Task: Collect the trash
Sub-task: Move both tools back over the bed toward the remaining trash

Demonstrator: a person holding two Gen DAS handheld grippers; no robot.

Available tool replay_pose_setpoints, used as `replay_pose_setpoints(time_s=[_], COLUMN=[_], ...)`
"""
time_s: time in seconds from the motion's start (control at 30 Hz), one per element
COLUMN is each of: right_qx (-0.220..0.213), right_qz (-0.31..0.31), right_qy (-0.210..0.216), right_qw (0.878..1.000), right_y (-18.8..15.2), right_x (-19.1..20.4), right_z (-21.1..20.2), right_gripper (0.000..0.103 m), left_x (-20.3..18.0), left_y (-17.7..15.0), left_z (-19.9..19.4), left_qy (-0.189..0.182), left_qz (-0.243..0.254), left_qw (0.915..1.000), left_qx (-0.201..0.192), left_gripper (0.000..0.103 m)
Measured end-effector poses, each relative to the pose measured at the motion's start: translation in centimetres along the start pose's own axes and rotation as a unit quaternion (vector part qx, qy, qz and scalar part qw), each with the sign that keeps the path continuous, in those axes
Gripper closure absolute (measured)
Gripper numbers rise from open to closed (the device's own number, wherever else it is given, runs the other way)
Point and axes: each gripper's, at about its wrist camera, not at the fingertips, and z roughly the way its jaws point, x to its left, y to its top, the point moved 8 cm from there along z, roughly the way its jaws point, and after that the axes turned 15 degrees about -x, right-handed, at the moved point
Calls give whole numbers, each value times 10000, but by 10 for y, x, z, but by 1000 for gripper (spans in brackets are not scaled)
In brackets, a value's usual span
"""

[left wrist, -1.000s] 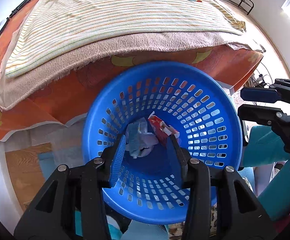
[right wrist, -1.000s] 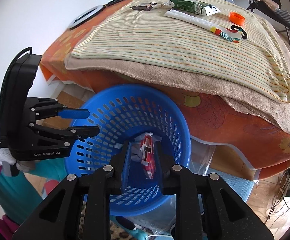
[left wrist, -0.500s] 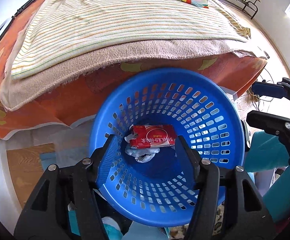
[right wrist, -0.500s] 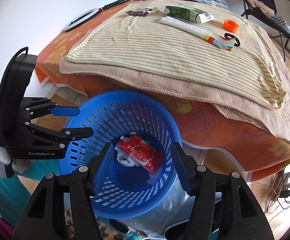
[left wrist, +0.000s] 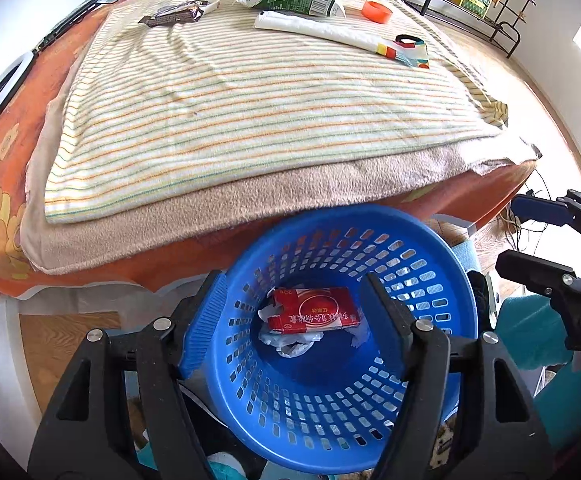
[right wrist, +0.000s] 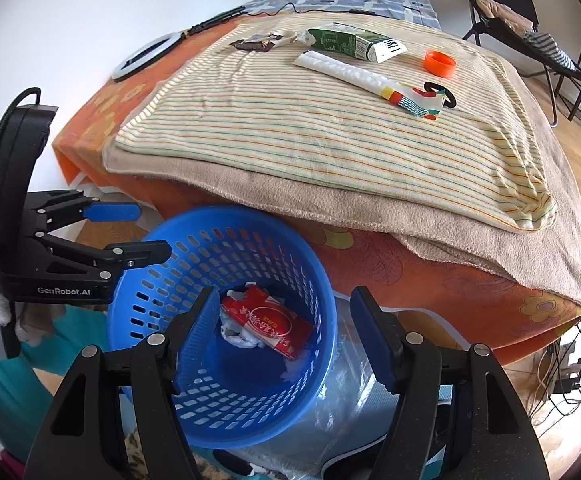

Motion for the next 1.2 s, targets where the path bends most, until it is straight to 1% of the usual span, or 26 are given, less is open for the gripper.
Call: replay_pose_setpoints(time_s=[0.23,0.4,0.57,0.7,0.8,1.0,1.1,1.2], right_qx=[-159,-249,-377,-427,-411,-463,-499,-484], right_qz=[154,147,335,393,408,460,507,614], right_qy=[-150,-160,-194,-342,-355,-527,-469,-207], right_qw=[9996,9995,9985,9977,9977,9965,9964,9967], right_y=[19,32,47,63,78,114,129,140], right_x=[-21,-31,-49,-69,-82,-114,-122,-122], right_z=[0,1,2,4,7,20,27,37], right_gripper=[34,34,34,34,34,34,34,34], left_x=[4,16,36,49,56,69,77,90], left_y=[40,66,89,108,121,144,160,183], left_z=[0,4,10,15,19,31,37,44], left_qy=[-63,64,158,255,321,409,449,481], left_qz=[-29,53,-128,-232,-252,-337,-385,-449], left_qw=[9998,9994,9989,9981,9976,9967,9959,9948], left_qx=[-212,-324,-413,-509,-567,-620,-677,-774], left_gripper=[27,27,27,27,27,27,27,27])
